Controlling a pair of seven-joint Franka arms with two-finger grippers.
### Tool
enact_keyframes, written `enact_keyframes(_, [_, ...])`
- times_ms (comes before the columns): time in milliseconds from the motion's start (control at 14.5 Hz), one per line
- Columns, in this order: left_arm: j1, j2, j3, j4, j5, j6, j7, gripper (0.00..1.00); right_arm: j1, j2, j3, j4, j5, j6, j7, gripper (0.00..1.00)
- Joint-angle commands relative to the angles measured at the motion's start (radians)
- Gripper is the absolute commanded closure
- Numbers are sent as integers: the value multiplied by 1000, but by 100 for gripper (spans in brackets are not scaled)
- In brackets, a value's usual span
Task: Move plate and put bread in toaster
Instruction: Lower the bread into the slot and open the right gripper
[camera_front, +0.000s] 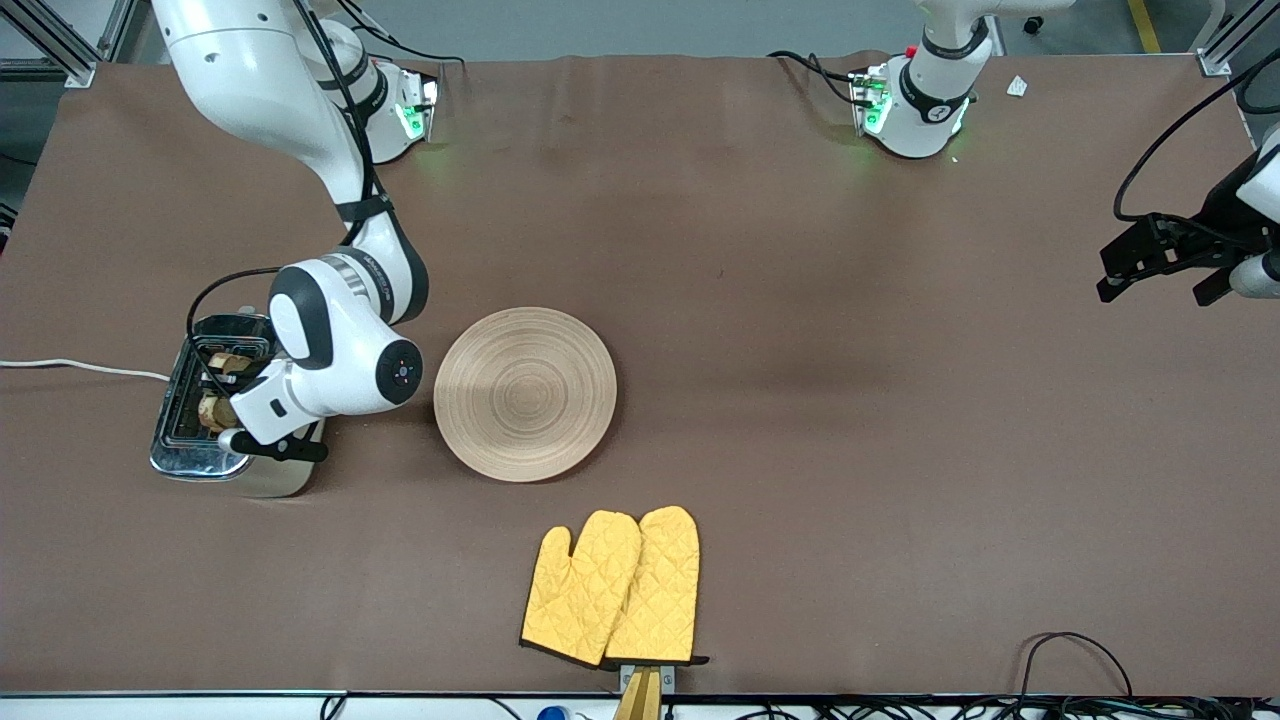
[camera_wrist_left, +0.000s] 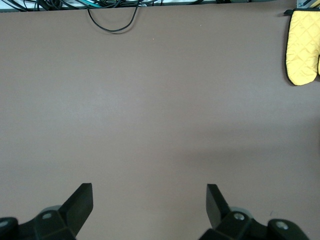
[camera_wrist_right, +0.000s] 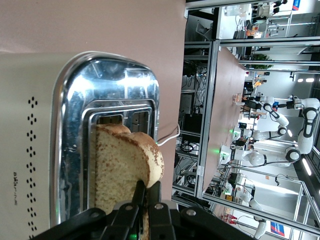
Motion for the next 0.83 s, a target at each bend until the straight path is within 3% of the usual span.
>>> enact_keyframes(0, [-6, 0, -1, 5, 24, 3, -11, 0, -22, -15, 4, -27, 15, 23, 20, 98])
enact_keyframes(69, [-6, 0, -1, 7, 24, 3, -12, 0, -22, -15, 4, -27, 21, 23, 20, 92])
enact_keyframes(276, [-6, 0, -1, 5, 23, 3, -12, 0, -17, -15, 2, -21, 39, 13, 19, 52])
enact_keyframes(414, [-6, -2, -1, 2, 24, 3, -15, 0, -8, -18, 2, -10, 39, 8, 0, 32])
enact_keyframes(621, [-6, -6, -1, -7, 23, 10, -20, 0, -1, -33, 4, 30, 53, -42, -52, 15])
enact_keyframes(759, [-5, -14, -9, -24, 23, 13, -29, 0, 2, -85, 5, 53, 132, -53, -116, 6])
